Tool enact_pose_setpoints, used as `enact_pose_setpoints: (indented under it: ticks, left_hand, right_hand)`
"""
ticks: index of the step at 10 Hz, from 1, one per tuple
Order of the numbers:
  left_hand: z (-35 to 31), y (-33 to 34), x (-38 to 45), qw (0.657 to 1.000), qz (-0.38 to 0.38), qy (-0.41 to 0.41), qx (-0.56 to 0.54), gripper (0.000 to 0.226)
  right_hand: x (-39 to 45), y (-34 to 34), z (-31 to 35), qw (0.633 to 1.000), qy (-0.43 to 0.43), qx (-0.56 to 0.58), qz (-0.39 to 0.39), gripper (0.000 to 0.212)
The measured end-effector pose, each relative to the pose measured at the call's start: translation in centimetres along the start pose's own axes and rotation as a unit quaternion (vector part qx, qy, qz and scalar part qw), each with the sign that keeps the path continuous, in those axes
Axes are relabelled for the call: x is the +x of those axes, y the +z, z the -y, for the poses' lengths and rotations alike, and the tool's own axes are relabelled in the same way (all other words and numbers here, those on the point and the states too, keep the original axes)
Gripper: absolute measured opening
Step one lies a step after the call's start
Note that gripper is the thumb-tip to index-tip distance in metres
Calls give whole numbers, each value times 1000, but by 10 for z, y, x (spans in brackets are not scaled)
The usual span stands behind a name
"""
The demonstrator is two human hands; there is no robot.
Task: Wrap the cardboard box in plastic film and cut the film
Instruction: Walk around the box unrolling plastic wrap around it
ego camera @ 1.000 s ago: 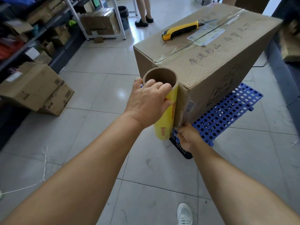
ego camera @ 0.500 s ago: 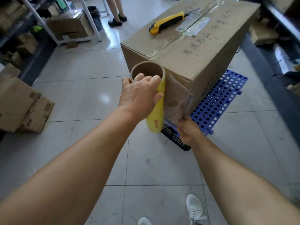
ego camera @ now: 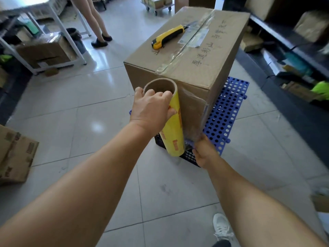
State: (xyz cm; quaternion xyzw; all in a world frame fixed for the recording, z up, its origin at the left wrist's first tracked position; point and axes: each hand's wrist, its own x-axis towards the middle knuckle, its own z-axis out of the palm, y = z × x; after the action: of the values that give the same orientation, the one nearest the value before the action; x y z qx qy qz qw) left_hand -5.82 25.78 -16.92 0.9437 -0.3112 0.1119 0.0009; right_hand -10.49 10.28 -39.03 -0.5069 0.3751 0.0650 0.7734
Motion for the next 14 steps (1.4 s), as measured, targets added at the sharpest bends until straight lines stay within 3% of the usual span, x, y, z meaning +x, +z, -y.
enact_pose_setpoints:
  ticks: [3,5,6,8,9,10,12,13,14]
  left_hand:
    - [14,0,4,992,-51,114,-33,31]
    - [29,5,9,983,-73,162,-46,32]
    - [37,7,12,978,-84,180,-63,32]
    - [52,10,18,971,-85,210,-78,33]
    - [60,12,22,969,-77,214,-93,34]
    - [67,12,25,961,-77,234,-125,30]
    - [102,0,48,931,-92,343,-83,11]
    - [104,-4,54,916,-85,380,-93,5]
    - [111,-1,55,915,-80,382,-100,13]
  right_hand:
    - [-14,30,-39,995,66,34,-62,52]
    - [-12,77,-42,969,89,193,-128,43]
    - [-2,81,-54,967,100,202,-115,44]
    - [13,90,-64,925,135,307,-181,46]
    - [11,93,-70,901,127,374,-181,51]
    - [7,101,-70,886,111,413,-177,42]
    - [17,132,-72,872,94,442,-187,14]
    - [20,149,-77,856,73,470,-204,18]
    - [25,164,-84,848,63,482,-211,13]
